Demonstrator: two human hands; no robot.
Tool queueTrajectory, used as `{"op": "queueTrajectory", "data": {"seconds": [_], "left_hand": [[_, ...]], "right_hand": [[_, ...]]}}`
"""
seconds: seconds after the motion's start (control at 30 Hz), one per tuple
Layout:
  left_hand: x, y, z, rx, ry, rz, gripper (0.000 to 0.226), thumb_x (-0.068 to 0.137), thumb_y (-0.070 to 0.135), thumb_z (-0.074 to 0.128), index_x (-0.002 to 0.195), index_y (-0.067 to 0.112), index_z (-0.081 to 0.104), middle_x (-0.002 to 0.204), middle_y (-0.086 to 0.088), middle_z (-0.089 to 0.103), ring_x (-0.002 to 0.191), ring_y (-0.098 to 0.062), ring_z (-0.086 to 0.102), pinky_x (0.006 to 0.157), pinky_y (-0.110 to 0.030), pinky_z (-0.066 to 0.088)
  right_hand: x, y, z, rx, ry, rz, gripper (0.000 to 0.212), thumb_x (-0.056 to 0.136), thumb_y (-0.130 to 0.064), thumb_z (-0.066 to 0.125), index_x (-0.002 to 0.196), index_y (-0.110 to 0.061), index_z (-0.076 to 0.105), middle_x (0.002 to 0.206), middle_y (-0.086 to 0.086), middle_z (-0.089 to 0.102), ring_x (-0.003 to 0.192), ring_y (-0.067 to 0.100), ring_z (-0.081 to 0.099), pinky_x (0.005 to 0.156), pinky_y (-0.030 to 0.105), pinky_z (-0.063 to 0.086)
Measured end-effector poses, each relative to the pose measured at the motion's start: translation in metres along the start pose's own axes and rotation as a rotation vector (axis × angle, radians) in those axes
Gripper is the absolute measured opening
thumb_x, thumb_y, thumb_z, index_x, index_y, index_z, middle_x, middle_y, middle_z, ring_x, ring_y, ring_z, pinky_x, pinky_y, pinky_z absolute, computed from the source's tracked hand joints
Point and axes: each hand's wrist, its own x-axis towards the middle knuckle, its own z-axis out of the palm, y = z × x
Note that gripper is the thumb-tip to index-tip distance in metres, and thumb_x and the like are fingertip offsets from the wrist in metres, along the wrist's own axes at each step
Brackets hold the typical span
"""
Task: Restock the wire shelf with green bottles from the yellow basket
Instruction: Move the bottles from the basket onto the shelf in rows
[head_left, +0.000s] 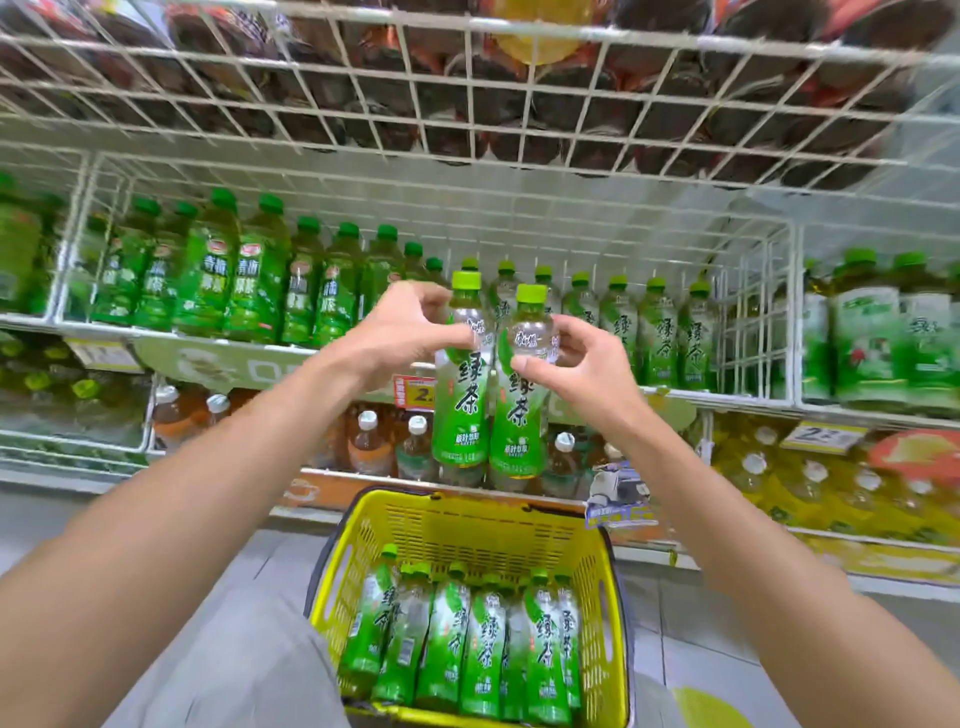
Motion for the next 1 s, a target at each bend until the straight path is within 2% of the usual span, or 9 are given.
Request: {"op": "queueTrajectory", "data": {"seconds": [0.1, 0.23, 0.37, 0.5, 0.63, 0.73, 0.8, 0.93, 1.0], "left_hand": [[0.027, 0.029, -0.016, -0.011, 0.02, 0.054, 0.092, 0.07, 0.024, 0.089, 0.148, 0.003, 0.044, 0.122, -0.005, 0.061, 0.112, -0.017, 0.06, 0.077, -0.025, 0.051], [0.064, 0.052, -0.038, 0.016, -0.005, 0.075, 0.092, 0.058, 0.035, 0.09, 0.139, 0.013, 0.051, 0.11, -0.005, 0.069, 0.094, -0.016, 0.069, 0.073, -0.034, 0.057], [0.104, 0.044, -0.049, -0.008, -0.025, 0.009, 0.075, 0.051, 0.032, 0.092, 0.117, 0.021, 0.058, 0.103, -0.009, 0.076, 0.101, -0.031, 0.072, 0.09, -0.054, 0.058], [0.132, 0.014, -0.041, 0.091, -0.093, -0.079, 0.059, 0.064, 0.027, 0.094, 0.11, 0.028, 0.058, 0.109, 0.0, 0.068, 0.098, -0.019, 0.065, 0.084, -0.035, 0.052], [0.161, -0.012, -0.032, 0.203, -0.051, -0.041, 0.057, 0.061, 0.032, 0.094, 0.108, 0.019, 0.064, 0.1, 0.0, 0.07, 0.094, -0.023, 0.068, 0.075, -0.031, 0.053], [0.178, -0.02, -0.031, 0.238, -0.111, -0.091, 0.054, 0.066, 0.027, 0.092, 0.106, 0.016, 0.059, 0.098, -0.002, 0.067, 0.091, -0.023, 0.066, 0.07, -0.03, 0.05], [0.189, -0.027, -0.029, 0.251, -0.111, -0.129, 0.047, 0.072, 0.022, 0.09, 0.106, 0.011, 0.059, 0.096, -0.001, 0.065, 0.091, -0.022, 0.064, 0.064, -0.026, 0.045], [0.21, -0.033, -0.026, 0.325, -0.081, -0.19, 0.063, 0.073, 0.034, 0.089, 0.113, 0.006, 0.049, 0.1, 0.003, 0.055, 0.093, -0.02, 0.057, 0.068, -0.027, 0.043], [0.22, -0.035, -0.026, 0.377, -0.068, -0.203, 0.071, 0.07, 0.036, 0.091, 0.121, 0.006, 0.052, 0.11, -0.005, 0.061, 0.093, -0.02, 0.059, 0.064, -0.028, 0.046]], "right_hand": [[0.035, -0.023, -0.008, -0.024, 0.061, -0.035, 0.085, 0.064, -0.055, 0.088, 0.135, -0.016, 0.062, 0.123, -0.004, 0.071, 0.112, 0.009, 0.067, 0.103, 0.035, 0.052], [0.082, -0.038, -0.009, -0.039, 0.11, -0.013, 0.062, 0.069, -0.05, 0.086, 0.121, -0.021, 0.068, 0.106, -0.012, 0.074, 0.095, -0.001, 0.069, 0.09, 0.023, 0.053], [0.124, -0.032, 0.007, -0.034, 0.144, 0.011, 0.075, 0.069, -0.046, 0.088, 0.132, -0.017, 0.062, 0.126, -0.004, 0.069, 0.113, 0.011, 0.065, 0.104, 0.033, 0.049], [0.152, 0.004, 0.026, -0.064, 0.101, 0.065, 0.072, 0.065, -0.046, 0.089, 0.127, -0.02, 0.065, 0.121, -0.006, 0.071, 0.108, 0.012, 0.068, 0.098, 0.039, 0.056], [0.169, 0.031, 0.034, -0.069, 0.019, 0.118, 0.073, 0.072, -0.032, 0.09, 0.136, -0.016, 0.059, 0.131, -0.002, 0.065, 0.116, 0.014, 0.062, 0.106, 0.031, 0.047], [0.182, 0.043, 0.033, -0.071, -0.079, 0.143, 0.05, 0.076, -0.03, 0.087, 0.119, -0.033, 0.063, 0.116, -0.017, 0.067, 0.108, 0.006, 0.065, 0.104, 0.032, 0.048], [0.191, 0.049, 0.034, -0.067, -0.126, 0.152, 0.047, 0.079, -0.032, 0.084, 0.12, -0.033, 0.062, 0.116, -0.018, 0.068, 0.107, 0.002, 0.065, 0.103, 0.032, 0.049], [0.203, 0.048, 0.041, -0.116, -0.16, 0.134, 0.06, 0.078, -0.04, 0.084, 0.127, -0.027, 0.052, 0.111, -0.025, 0.059, 0.1, -0.007, 0.058, 0.084, 0.009, 0.041], [0.212, 0.05, 0.043, -0.194, -0.142, 0.138, 0.07, 0.076, -0.044, 0.085, 0.134, -0.024, 0.051, 0.115, -0.016, 0.06, 0.09, -0.003, 0.061, 0.075, 0.004, 0.041]]}}
